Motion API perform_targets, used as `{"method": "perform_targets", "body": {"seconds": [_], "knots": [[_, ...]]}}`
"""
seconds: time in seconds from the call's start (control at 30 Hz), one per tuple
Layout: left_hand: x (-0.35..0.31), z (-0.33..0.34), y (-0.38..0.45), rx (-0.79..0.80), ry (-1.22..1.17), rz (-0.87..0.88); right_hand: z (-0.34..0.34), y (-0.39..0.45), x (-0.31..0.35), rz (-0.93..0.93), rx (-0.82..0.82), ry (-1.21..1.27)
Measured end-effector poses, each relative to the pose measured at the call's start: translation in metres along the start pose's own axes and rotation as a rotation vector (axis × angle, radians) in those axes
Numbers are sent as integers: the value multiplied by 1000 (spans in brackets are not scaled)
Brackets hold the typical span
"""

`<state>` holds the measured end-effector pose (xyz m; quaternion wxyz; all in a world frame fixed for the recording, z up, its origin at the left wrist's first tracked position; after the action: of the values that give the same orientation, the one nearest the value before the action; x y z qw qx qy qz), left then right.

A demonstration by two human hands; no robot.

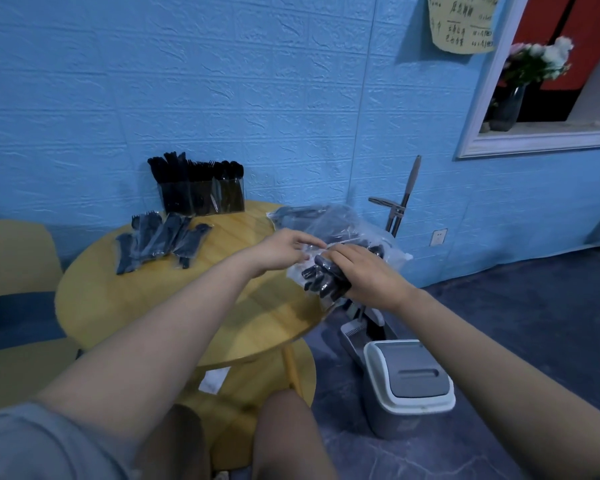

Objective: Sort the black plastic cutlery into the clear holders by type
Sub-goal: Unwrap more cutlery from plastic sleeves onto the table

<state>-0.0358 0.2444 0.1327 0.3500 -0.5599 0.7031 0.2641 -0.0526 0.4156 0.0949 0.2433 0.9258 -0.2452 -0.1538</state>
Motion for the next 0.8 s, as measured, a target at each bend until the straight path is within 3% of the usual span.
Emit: {"method": "perform_targets", "body": {"seconds": [0.13, 0.33, 0.57, 0.7, 0.8], "knots": [[-8, -9, -22, -18, -125, -64, -21, 12, 25, -85, 10, -18], [-18, -42, -75, 211, -441, -181, -58, 54, 66, -212, -83, 16], [-14, -100, -113, 107, -553, -92, -80, 129, 92, -357, -21, -78], [26, -123, -111, 59, -714, -75, -48, 170, 91, -422, -95, -307], [58, -127, -102, -63, -749, -169, -12, 185, 94, -344, -104, -440]]}}
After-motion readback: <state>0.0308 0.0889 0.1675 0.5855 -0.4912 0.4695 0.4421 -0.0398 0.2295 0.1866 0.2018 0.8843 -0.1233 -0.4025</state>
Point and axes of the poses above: each hand's wrist, its own y-axis towards the middle knuckle, its own z-axis out of the palm, x = y × z, the point moved 2 cm from there along y, towards the middle knuckle, and after that the axes turned 1 degree about -x, right-handed, at the moved point
